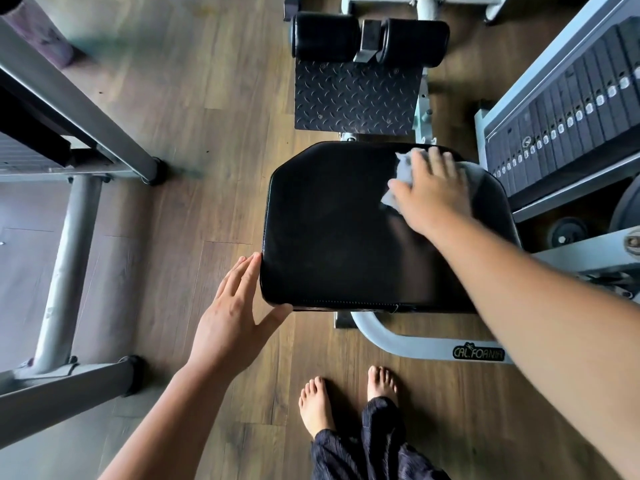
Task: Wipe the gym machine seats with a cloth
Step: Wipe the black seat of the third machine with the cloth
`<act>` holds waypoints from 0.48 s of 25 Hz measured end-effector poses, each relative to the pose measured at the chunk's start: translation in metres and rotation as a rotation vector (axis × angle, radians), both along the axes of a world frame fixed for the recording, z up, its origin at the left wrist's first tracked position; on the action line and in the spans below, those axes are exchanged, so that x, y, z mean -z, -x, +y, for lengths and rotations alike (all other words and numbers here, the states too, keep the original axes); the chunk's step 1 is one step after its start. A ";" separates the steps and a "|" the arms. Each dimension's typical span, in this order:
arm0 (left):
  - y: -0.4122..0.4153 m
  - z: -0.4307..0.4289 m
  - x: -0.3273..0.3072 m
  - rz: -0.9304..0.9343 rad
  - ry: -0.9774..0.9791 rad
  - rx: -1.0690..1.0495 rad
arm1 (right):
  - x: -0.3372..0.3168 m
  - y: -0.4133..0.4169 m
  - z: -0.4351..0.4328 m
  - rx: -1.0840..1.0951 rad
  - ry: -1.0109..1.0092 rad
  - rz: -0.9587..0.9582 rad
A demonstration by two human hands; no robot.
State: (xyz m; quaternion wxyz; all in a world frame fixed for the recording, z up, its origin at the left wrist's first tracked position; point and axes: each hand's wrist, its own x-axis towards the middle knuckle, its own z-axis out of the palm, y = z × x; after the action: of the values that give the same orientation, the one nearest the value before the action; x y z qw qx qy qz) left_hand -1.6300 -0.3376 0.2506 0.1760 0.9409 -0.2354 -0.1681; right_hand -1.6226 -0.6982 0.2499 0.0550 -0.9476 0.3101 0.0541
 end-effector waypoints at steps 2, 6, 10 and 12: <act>0.000 0.001 0.002 -0.008 0.022 0.002 | 0.002 -0.015 0.079 -0.138 0.009 -0.051; -0.002 0.005 0.005 -0.002 0.078 0.008 | -0.004 0.024 0.165 -0.711 -0.194 -0.085; -0.002 0.003 0.004 -0.013 0.032 0.010 | 0.005 -0.064 0.103 -0.435 -0.120 0.000; -0.001 0.003 0.003 -0.018 0.024 0.009 | 0.006 -0.089 0.108 -0.222 -0.147 0.038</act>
State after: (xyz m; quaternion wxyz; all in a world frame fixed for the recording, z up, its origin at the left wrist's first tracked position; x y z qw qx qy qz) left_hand -1.6291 -0.3350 0.2476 0.1846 0.9391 -0.2433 -0.1578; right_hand -1.5341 -0.5900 0.2439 0.1123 -0.9683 0.1993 0.1002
